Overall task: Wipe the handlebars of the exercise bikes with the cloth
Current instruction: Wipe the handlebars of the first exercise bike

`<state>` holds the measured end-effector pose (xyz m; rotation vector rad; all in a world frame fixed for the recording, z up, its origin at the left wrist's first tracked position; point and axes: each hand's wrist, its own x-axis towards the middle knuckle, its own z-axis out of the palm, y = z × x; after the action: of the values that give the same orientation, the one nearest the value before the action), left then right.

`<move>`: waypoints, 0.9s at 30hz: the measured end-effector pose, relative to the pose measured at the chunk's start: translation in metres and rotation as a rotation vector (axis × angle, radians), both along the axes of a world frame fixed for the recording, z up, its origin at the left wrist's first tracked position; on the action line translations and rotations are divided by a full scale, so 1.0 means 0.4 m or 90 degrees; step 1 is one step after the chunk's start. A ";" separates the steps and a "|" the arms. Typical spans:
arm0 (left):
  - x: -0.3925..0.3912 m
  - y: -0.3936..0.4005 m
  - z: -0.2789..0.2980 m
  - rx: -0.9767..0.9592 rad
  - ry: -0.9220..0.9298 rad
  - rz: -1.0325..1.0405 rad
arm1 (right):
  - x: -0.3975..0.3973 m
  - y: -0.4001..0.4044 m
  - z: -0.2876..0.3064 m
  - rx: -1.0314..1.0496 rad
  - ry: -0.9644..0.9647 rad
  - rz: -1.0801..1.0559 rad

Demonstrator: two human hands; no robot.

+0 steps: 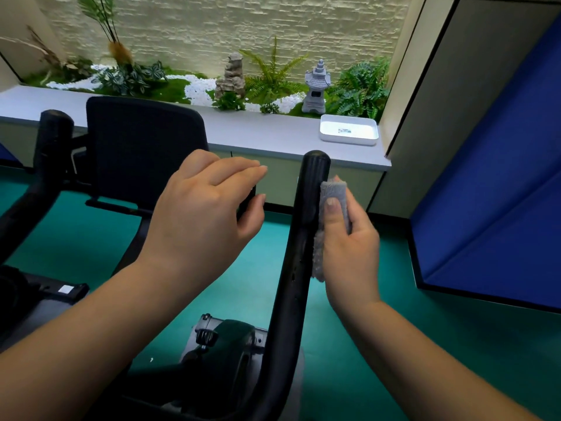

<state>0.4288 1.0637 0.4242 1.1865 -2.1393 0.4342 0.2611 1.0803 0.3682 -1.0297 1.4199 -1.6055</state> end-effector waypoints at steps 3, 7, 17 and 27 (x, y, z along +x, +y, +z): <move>-0.003 -0.001 0.001 -0.005 -0.004 -0.001 | -0.017 -0.057 0.047 0.061 -0.131 0.085; -0.007 0.002 0.002 -0.005 -0.002 0.007 | -0.043 -0.091 0.084 0.135 -0.252 0.250; 0.000 0.003 0.000 -0.009 -0.017 0.007 | -0.035 -0.118 0.081 0.064 -0.231 0.254; 0.000 0.005 0.001 -0.001 -0.016 0.006 | -0.025 -0.104 0.058 0.032 -0.288 0.243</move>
<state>0.4287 1.0658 0.4246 1.1974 -2.1546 0.4575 0.2509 1.0387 0.3913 -0.7855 0.8933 -1.3981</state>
